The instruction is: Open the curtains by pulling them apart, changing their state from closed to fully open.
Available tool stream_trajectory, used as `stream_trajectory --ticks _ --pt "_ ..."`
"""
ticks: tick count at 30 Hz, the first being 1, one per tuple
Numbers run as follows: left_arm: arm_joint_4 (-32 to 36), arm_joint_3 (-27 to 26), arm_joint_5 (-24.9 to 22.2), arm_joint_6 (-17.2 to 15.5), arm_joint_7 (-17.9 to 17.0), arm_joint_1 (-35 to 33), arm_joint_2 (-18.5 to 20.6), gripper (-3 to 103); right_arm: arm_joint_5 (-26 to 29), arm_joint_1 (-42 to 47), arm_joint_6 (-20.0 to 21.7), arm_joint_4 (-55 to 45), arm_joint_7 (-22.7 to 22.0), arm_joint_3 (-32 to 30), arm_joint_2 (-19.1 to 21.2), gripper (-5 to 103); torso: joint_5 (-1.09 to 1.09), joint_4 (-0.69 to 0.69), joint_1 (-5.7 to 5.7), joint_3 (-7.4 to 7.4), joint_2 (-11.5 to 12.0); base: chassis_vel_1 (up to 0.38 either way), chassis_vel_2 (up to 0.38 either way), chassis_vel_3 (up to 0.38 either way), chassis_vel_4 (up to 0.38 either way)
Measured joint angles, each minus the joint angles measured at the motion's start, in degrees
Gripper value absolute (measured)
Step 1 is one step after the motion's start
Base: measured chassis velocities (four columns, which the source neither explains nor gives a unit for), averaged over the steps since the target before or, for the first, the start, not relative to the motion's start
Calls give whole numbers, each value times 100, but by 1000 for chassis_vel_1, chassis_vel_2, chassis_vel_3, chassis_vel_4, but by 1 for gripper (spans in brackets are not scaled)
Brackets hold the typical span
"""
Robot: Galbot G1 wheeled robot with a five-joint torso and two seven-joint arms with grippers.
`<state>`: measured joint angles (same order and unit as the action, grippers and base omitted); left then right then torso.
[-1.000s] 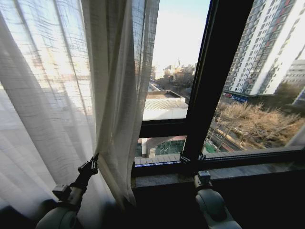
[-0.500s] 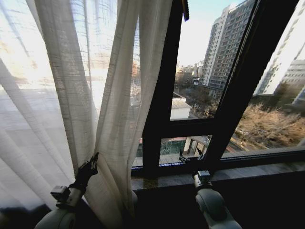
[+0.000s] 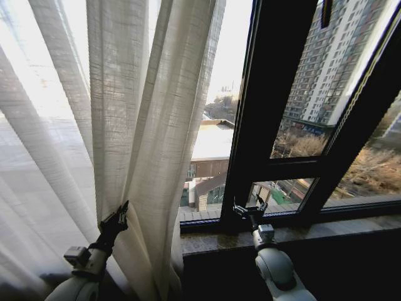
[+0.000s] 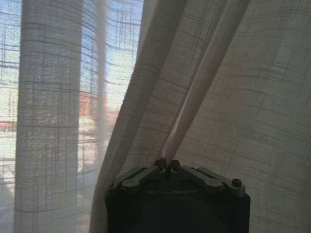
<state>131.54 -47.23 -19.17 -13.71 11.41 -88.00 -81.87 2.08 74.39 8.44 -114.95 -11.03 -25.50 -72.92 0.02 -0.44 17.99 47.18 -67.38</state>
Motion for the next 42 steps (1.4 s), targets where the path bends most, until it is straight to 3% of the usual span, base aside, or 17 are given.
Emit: stream_trajectory --ticks 13,18,31,34,35,38,39,42 --pt "67 -162 -20 11 -40 -92 -71 0 -54 30 -69 41 84 117 -75 100 -5 1 1 -1 0 204 210 -196 -187" --pt "57 -488 -79 100 -337 -111 -171 0 -125 35 -75 53 85 204 -83 100 6 -2 0 1 1 -29 -35 9 18" --pt "-881 -2144 -625 349 -1216 68 -89 0 -120 -80 -116 246 95 238 13 100 -3 0 0 0 0 -19 -7 11 9" --pt "-1195 -2476 -639 387 -1784 111 27 0 -112 -214 -117 382 95 334 4 100 0 1 0 0 0 0 0 0 0" --pt "-1195 -2476 -639 387 -1784 111 27 0 -112 -214 -117 382 95 334 4 100 0 1 0 0 0 0 0 0 0" --pt "-1324 -2544 -505 287 -2904 204 127 0 -101 -308 -113 479 96 445 -21 100 -2 1 1 0 0 0 0 0 0" --pt "-1324 -2544 -505 287 -2904 204 127 0 -101 -308 -113 479 96 445 -21 100 -2 1 1 0 0 0 0 0 0" --pt "-1322 -2408 -284 153 -3816 249 137 -3 -104 -372 -113 595 96 539 -86 100 -3 1 0 0 0 0 0 0 0"
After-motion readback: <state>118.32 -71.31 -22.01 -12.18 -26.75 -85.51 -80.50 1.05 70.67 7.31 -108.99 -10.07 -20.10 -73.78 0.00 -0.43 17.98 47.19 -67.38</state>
